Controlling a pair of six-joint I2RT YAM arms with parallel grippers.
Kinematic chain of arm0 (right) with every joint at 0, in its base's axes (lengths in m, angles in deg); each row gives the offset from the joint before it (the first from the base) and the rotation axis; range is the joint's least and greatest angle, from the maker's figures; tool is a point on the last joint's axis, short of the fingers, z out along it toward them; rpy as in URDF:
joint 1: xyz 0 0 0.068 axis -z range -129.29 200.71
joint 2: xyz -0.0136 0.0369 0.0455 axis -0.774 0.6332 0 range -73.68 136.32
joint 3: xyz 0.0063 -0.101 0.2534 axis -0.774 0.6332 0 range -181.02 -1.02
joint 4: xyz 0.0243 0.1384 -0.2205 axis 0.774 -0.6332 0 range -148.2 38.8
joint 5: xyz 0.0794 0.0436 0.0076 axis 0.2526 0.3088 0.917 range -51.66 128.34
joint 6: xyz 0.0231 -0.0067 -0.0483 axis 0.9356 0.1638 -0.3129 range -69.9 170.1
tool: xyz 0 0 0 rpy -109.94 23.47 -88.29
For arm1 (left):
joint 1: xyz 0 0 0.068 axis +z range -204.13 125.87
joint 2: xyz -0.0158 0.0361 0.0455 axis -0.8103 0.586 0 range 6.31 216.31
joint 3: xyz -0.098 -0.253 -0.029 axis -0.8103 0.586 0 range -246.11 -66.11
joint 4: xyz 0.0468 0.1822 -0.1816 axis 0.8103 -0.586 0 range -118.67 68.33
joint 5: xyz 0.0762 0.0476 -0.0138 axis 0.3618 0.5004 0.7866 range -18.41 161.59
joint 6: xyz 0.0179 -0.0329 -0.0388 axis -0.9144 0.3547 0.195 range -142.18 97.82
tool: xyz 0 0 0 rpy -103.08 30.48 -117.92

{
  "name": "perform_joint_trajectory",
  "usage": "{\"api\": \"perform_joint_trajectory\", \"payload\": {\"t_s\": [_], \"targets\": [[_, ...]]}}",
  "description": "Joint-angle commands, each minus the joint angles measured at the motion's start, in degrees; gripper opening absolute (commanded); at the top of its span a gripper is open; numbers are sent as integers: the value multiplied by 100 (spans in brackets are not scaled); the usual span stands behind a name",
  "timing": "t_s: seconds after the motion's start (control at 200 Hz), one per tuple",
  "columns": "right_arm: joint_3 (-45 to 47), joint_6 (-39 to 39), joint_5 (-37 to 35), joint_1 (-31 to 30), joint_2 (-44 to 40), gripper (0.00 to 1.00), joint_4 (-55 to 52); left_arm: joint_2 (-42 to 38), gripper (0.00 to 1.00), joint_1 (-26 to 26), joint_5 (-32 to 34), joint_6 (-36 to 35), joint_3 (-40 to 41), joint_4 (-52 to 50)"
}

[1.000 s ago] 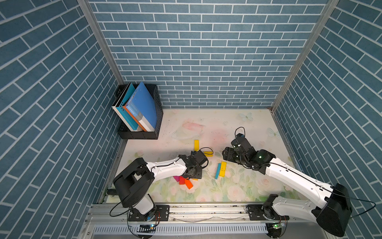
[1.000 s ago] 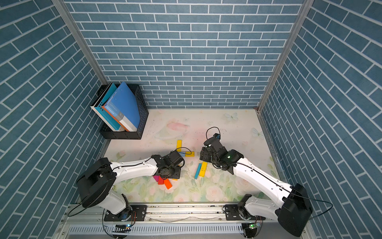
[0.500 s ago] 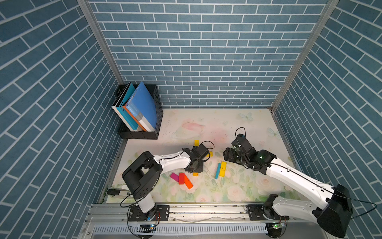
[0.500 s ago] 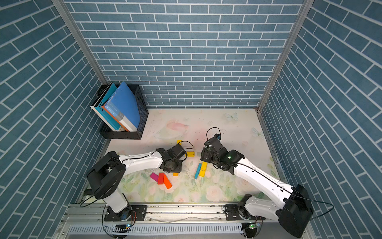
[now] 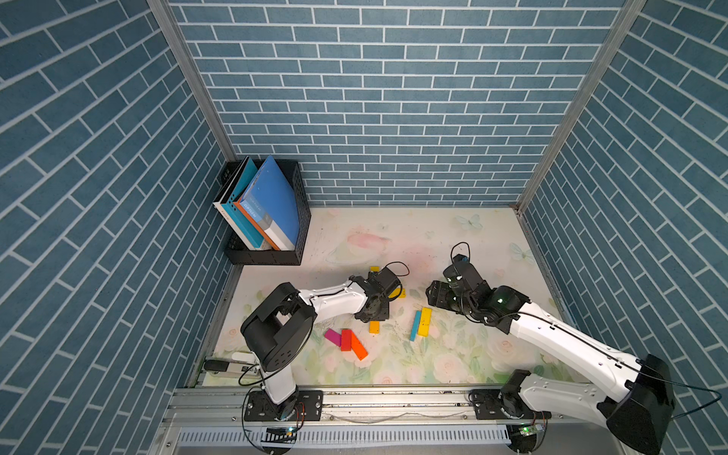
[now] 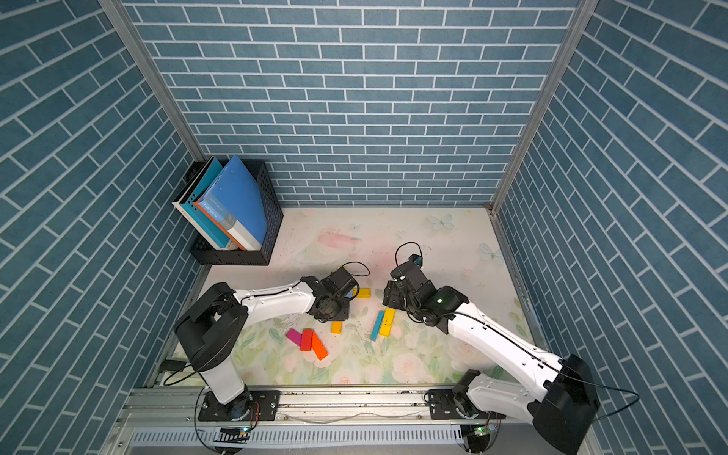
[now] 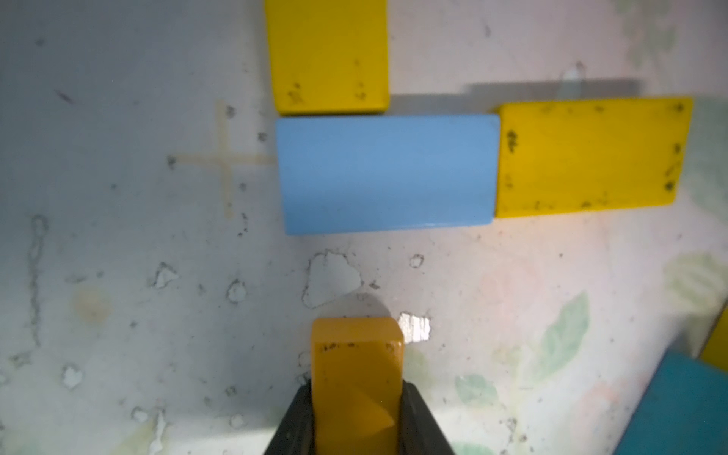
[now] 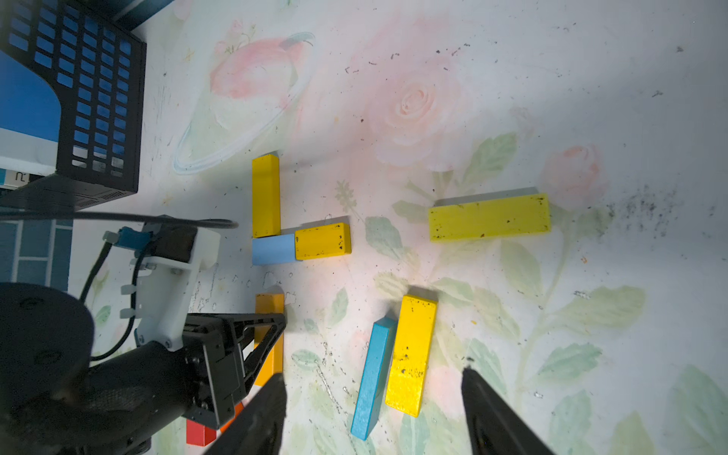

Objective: Assemble the letter h with building blocks
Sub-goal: Assemble the building block at the center of the board.

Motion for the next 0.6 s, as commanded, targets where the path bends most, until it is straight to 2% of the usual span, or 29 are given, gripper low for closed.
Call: {"api": "perform_joint_trajectory", "payload": {"t_s": [0.0, 0.15, 0.595], "targets": [[-11, 135, -151, -8, -117, 71, -139, 271, 25, 52, 136, -81, -79, -67], [3, 134, -151, -7, -110, 71, -121, 353, 22, 163, 206, -180, -233, -142], [39, 143, -124, -6, -26, 71, -52, 498, 20, 422, 147, -443, -387, -116]]}}
